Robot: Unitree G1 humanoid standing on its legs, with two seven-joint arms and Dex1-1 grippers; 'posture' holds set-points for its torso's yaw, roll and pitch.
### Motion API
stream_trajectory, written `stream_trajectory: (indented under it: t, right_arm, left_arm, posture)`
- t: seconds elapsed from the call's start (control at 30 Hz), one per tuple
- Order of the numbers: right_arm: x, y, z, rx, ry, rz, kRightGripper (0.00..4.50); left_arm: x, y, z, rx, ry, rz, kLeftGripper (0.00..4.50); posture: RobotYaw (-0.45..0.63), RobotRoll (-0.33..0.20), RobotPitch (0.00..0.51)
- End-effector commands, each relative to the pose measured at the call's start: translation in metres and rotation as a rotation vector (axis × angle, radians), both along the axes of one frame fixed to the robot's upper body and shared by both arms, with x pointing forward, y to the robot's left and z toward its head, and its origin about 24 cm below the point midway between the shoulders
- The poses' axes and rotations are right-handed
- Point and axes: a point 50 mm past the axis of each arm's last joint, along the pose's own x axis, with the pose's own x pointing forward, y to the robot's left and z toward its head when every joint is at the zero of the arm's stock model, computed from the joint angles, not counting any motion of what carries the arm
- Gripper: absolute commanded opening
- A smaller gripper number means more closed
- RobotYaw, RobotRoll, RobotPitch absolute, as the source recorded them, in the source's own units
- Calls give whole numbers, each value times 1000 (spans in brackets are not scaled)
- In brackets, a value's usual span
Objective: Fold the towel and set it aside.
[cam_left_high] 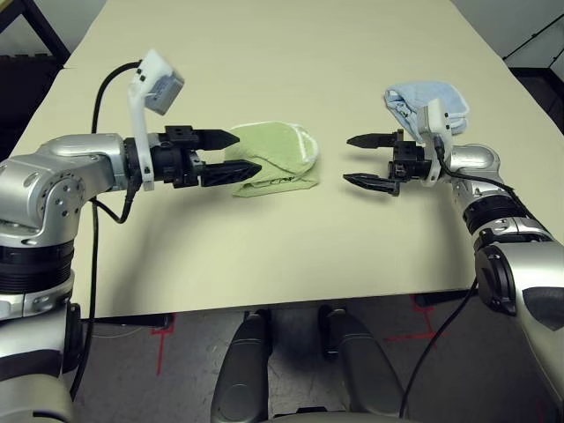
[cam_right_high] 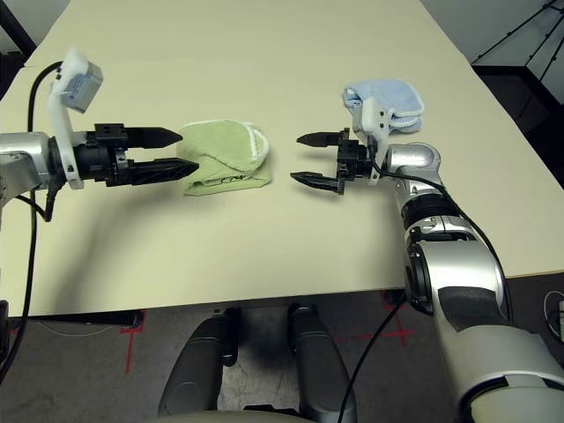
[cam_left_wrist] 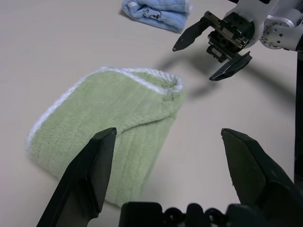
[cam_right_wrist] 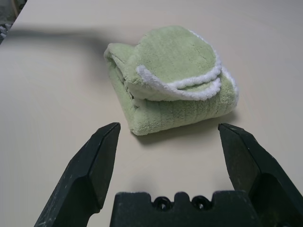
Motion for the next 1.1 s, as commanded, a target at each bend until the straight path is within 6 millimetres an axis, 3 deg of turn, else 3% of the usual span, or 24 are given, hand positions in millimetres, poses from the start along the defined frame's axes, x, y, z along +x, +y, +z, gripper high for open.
stream_trajectory:
  t: [0.03, 0.2, 0.3, 0.63, 0.97, 1.1]
  right_arm:
    - [2, 2, 1, 49, 35, -13, 4500]
    - [1, 6, 4, 84, 40, 29, 4500]
    - [0, 7, 5, 81, 32, 61, 3894]
    - [-3, 10, 4, 51, 24, 115, 143]
    - [-4, 10, 7, 45, 13, 136, 61]
    - [-3, 11, 9, 42, 8, 142, 0]
  left_arm:
    - [3, 19, -23, -6, -78, 61, 4486]
    - [6, 29, -44, -11, -197, 77, 4486]
    - [8, 28, -47, 7, -252, 40, 4500]
    - [11, 20, -44, -9, -286, -79, 4500]
    - [7, 12, -51, 22, -311, -206, 4500]
    - [8, 12, -55, 39, -333, -209, 3580]
  posture:
    - [64, 0, 179]
    - [57, 0, 178]
    - [52, 0, 176]
    - [49, 0, 176]
    - [21, 0, 185]
    - [22, 0, 181]
